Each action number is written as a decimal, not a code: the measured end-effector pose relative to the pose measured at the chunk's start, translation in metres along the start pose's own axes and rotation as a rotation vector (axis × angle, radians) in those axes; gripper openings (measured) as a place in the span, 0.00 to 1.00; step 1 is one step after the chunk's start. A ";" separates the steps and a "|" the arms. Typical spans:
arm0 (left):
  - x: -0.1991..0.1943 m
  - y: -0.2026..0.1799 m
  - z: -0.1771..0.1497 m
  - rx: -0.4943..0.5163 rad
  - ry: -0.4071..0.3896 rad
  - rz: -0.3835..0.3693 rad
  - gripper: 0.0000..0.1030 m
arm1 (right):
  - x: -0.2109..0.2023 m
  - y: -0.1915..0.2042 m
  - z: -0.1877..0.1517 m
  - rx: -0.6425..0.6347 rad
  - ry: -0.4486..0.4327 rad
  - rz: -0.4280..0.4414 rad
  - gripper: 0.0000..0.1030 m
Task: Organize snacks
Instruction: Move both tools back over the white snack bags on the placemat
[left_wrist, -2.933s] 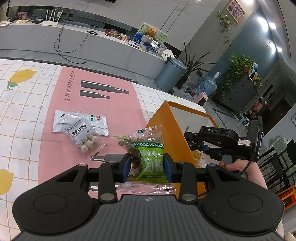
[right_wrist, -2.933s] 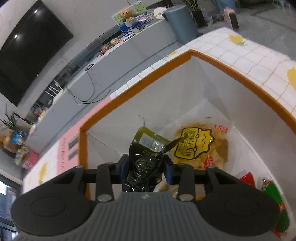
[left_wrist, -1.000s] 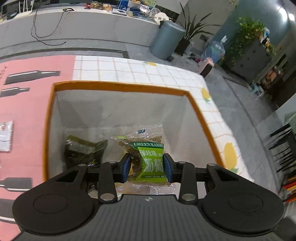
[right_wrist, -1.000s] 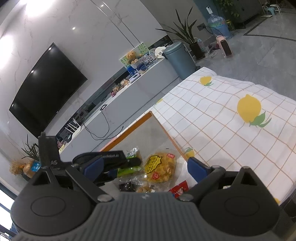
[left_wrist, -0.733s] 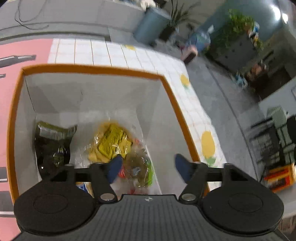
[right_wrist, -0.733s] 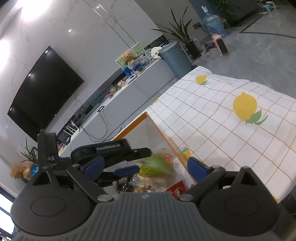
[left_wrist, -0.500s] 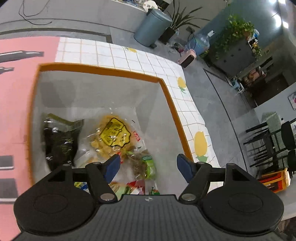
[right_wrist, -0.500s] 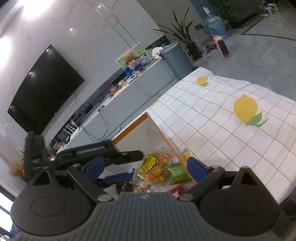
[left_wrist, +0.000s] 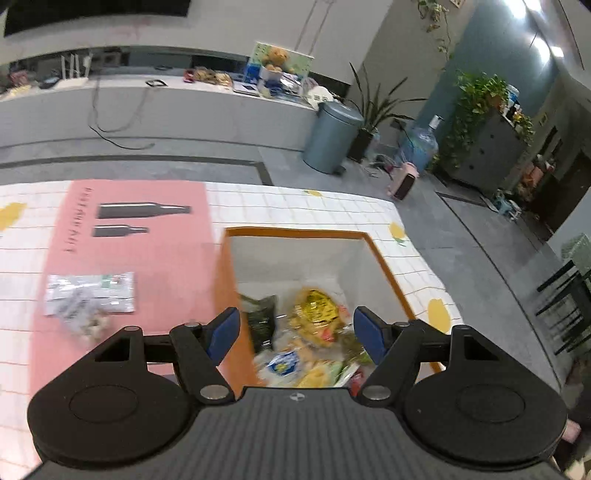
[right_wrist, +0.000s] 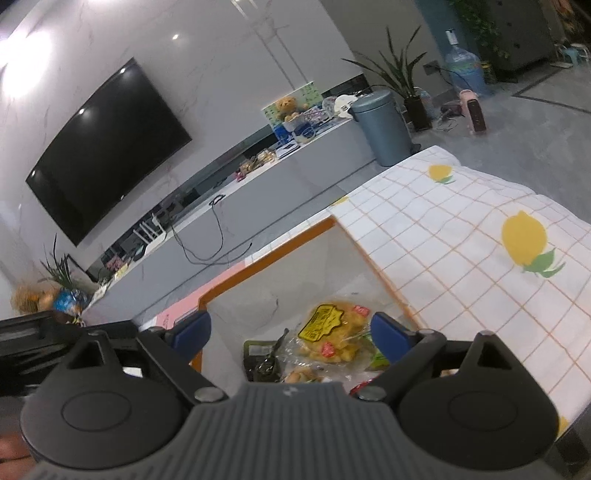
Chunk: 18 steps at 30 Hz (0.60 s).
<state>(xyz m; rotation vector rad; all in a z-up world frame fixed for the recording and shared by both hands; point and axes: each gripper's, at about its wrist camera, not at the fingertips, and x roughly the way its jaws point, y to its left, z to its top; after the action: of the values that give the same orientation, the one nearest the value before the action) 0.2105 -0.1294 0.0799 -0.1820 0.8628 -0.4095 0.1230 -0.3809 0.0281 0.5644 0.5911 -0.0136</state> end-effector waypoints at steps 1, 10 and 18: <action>-0.006 0.002 -0.003 0.004 -0.006 0.010 0.80 | 0.001 0.006 -0.003 -0.020 -0.002 0.008 0.87; -0.048 0.045 -0.027 0.009 -0.044 0.129 0.80 | 0.004 0.060 -0.029 -0.186 -0.071 0.107 0.87; -0.067 0.093 -0.048 -0.020 -0.077 0.178 0.80 | 0.008 0.099 -0.058 -0.309 -0.125 0.164 0.76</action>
<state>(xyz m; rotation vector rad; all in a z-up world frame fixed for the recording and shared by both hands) 0.1606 -0.0166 0.0670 -0.1374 0.8003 -0.2264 0.1164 -0.2655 0.0334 0.3072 0.4134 0.1934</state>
